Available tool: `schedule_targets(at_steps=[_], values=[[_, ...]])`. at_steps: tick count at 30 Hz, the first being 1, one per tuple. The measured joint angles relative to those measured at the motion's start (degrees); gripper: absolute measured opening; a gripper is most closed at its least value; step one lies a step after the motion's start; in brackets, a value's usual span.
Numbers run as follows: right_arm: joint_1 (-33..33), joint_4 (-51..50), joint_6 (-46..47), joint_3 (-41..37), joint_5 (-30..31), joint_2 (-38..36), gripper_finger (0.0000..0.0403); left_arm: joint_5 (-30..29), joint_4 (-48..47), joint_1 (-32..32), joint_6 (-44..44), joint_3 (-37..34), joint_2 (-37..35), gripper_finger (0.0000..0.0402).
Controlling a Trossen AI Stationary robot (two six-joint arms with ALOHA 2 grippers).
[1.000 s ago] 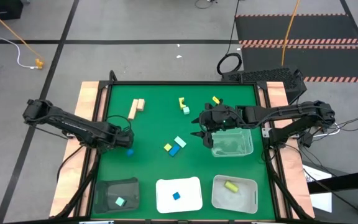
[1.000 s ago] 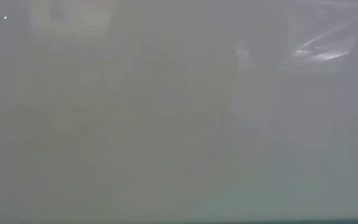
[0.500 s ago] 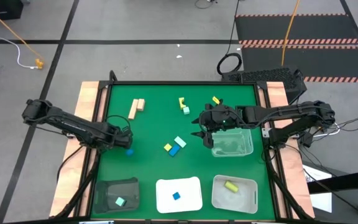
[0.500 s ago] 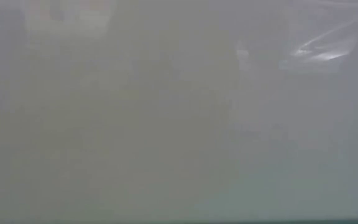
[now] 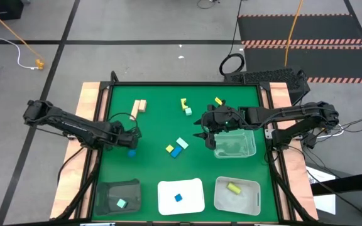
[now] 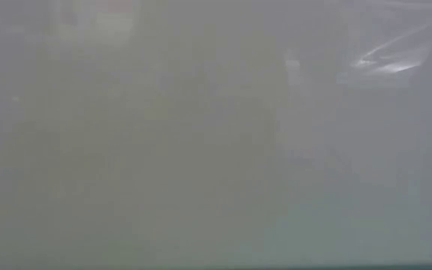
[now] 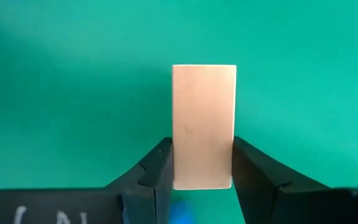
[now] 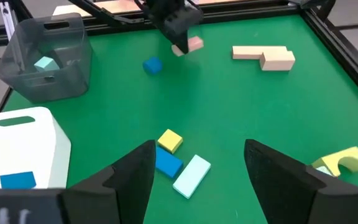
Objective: Sort & place blocks by color
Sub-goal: Put the bottom left brown block into the transparent bin
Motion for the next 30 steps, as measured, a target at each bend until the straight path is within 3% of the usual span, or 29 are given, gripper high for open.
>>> schedule_targets(at_steps=[4, 8, 17, 22, 30], values=[[-0.02, -0.11, 6.42, 0.0, 0.03, 0.0, 0.0238, -7.91, 2.99, -0.02, 7.86, 4.4, 0.0, 0.013], [-0.02, -0.08, 14.45, 0.0, 0.06, 0.0, 0.0238, -12.53, 12.87, -0.02, 20.75, 7.01, 0.12, 0.013], [1.41, 2.79, 30.37, -2.08, 0.09, 0.0, 0.0238, -14.55, 51.97, -1.74, 56.82, 7.4, 8.4, 0.013], [4.69, 10.02, 30.3, -7.26, -0.02, 0.0, 0.0238, -14.5, 66.22, -3.06, 64.76, 7.4, 14.03, 0.013], [8.04, 36.3, 19.04, -15.97, 0.38, 0.0, 0.0238, -12.04, 73.38, -4.66, 65.63, 7.4, 16.04, 0.013]])
